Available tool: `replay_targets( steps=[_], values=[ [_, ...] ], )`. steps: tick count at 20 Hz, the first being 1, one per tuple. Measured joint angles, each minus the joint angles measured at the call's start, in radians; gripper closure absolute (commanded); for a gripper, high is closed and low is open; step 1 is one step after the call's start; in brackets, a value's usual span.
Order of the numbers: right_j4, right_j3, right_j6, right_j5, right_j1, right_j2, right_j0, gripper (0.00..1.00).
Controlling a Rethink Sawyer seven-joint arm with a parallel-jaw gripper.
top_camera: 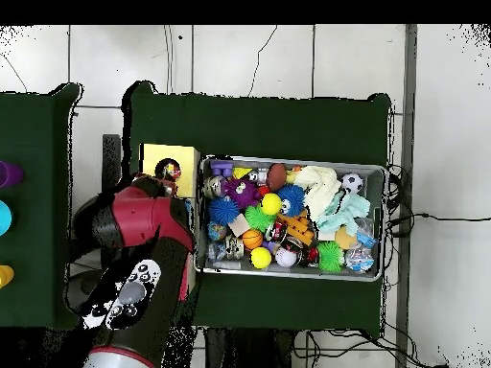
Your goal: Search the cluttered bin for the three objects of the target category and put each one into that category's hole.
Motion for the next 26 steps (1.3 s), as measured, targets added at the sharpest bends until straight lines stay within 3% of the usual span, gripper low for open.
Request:
replay_targets(
  steps=[11,12,26],
  values=[
    [0.0,-0.034,0.0,-0.067,0.059,-0.017,0.011,1.0],
    [0.0,-0.037,0.0,-0.068,0.061,-0.018,0.012,0.0],
    [0.014,-0.047,0.0,-0.082,0.073,-0.051,0.023,0.0]
  ],
)
